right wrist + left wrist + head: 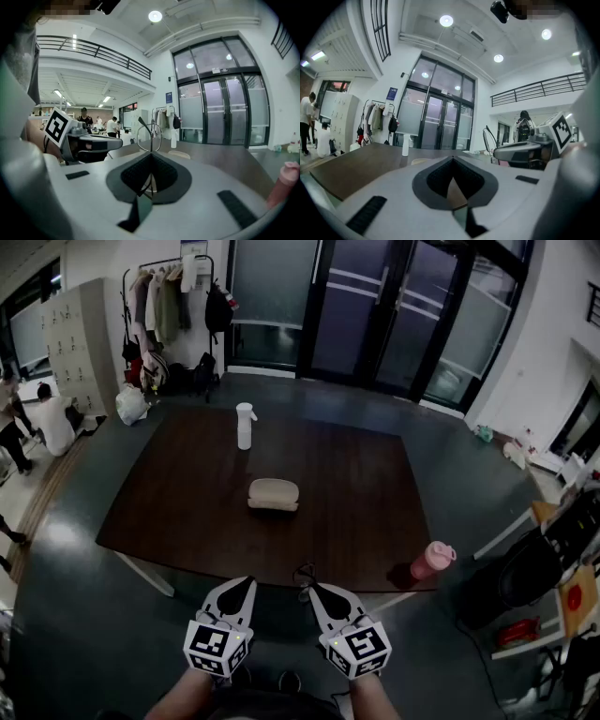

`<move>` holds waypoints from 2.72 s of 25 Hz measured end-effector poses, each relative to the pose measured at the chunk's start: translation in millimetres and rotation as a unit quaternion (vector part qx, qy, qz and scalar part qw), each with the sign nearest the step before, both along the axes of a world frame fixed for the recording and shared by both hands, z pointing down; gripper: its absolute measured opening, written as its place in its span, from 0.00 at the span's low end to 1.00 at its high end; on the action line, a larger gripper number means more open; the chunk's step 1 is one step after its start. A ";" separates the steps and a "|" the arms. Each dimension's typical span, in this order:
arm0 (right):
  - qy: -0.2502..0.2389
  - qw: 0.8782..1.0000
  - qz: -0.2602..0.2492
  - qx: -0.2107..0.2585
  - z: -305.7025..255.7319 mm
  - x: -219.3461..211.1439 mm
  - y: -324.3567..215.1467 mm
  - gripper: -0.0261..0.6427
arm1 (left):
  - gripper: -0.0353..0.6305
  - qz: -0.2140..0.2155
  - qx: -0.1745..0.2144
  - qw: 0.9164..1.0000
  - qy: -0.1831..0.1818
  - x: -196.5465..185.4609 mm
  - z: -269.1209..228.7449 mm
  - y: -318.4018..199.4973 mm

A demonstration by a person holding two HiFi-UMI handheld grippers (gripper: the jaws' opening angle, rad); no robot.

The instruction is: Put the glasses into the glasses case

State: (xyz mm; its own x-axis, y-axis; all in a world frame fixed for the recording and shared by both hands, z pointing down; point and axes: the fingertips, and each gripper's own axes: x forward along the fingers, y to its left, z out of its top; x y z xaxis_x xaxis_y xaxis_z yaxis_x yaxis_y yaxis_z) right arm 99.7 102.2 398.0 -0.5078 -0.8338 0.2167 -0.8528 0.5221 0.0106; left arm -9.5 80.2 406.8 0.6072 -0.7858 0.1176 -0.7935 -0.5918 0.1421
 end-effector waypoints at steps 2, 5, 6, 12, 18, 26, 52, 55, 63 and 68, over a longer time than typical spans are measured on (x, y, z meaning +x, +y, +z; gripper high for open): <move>0.000 1.000 0.004 0.004 0.7 1.2 -2.0 0.02 | 0.06 0.000 -0.001 1.000 0.001 0.2 0.9 -2.3; 0.002 1.000 0.005 0.004 2.2 -0.3 -2.3 0.02 | 0.06 0.000 -0.001 1.000 0.003 -1.5 0.1 -3.7; 0.003 1.000 0.004 0.003 2.4 -1.4 -2.1 0.02 | 0.06 0.000 -0.001 1.000 0.004 -2.3 -0.5 -3.9; 0.000 1.000 0.006 0.000 5.2 -1.7 -2.7 0.02 | 0.06 0.008 -0.001 1.000 -0.002 0.2 2.8 -4.9; -0.003 1.000 0.014 -0.006 9.1 -0.2 -4.5 0.02 | 0.06 0.008 -0.002 1.000 0.005 -1.2 4.5 -8.2; -0.006 1.000 0.016 -0.009 5.9 -11.9 -4.3 0.02 | 0.06 0.005 -0.003 1.000 0.014 -16.7 2.9 -8.5; -0.038 0.995 0.092 -0.023 36.6 -0.9 -77.0 0.02 | 0.06 0.030 -0.029 0.999 -0.011 -51.6 46.7 -68.0; -0.037 0.996 0.079 -0.026 35.5 8.8 -108.4 0.02 | 0.06 0.022 -0.041 0.999 -0.008 -41.0 49.2 -96.2; -0.032 0.996 0.066 -0.042 46.8 51.8 -190.7 0.02 | 0.06 -0.007 -0.056 0.998 -0.024 -9.5 61.5 -180.1; -0.013 0.998 0.040 -0.056 58.3 64.0 -232.6 0.02 | 0.06 -0.034 -0.073 0.996 -0.025 -2.8 76.3 -219.7</move>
State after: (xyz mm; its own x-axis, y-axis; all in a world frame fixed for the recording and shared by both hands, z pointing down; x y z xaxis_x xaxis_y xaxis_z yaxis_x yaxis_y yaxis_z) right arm 163.7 -130.3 456.3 -0.4477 -0.8430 0.2982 -0.8908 0.4495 -0.0668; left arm -12.2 -139.5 483.1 0.5433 -0.7976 0.2622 -0.8395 -0.5124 0.1809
